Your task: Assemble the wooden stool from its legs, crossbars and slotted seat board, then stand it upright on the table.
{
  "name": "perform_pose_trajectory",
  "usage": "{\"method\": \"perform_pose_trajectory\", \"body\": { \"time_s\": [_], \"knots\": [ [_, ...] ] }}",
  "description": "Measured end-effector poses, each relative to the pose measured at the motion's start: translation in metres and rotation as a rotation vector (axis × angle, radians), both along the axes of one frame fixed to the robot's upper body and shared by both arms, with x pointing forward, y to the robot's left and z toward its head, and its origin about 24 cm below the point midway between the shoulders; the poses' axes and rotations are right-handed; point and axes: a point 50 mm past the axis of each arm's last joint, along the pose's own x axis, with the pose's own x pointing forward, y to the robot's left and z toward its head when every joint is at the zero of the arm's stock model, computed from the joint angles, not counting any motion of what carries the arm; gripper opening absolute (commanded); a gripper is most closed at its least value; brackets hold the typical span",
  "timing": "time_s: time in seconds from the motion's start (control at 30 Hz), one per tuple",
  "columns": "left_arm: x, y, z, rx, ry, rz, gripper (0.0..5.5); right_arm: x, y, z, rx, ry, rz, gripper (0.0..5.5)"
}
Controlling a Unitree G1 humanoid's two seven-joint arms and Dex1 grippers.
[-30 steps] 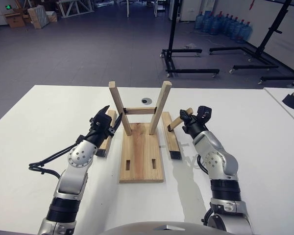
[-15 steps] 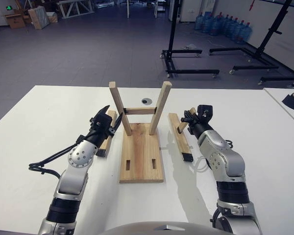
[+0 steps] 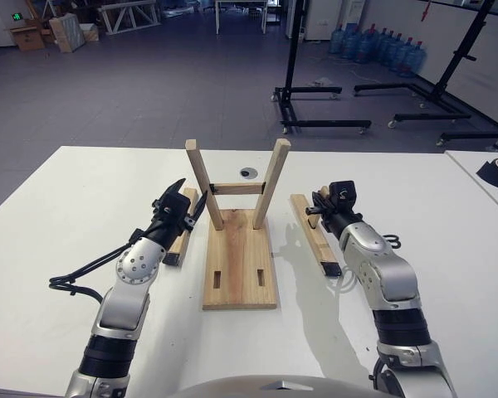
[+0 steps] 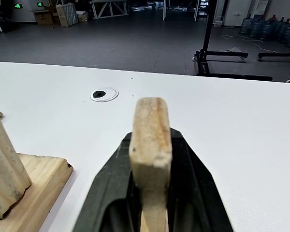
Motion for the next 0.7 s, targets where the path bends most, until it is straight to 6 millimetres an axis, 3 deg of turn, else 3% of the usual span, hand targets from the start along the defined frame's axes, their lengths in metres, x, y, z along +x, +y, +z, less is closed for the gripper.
{"method": "perform_pose_trajectory", "body": {
  "time_s": [0.1,0.2,0.3,0.4,0.7],
  "knots": [
    [0.001,0.001,-0.002,0.005,0.005,0.011,2.82,0.001,-0.001,0.000,0.009,0.002,0.000,0.83],
    [0.001,0.002,-0.005,0.004,0.015,0.018,2.82,-0.016,-0.004,-0.039,-0.012,0.183,0.006,1.42],
    [0.002,0.001,-0.008,-0.002,0.025,0.017,2.82,-0.006,-0.008,-0.024,-0.053,0.113,0.025,2.00],
    [0.002,-0.002,-0.009,-0.037,0.030,0.020,2.82,0.001,-0.012,-0.008,-0.075,0.002,0.019,2.00],
    [0.003,0.000,-0.010,-0.029,0.029,0.027,2.82,0.003,-0.008,0.009,-0.090,-0.105,0.049,2.00]
  ]
}}
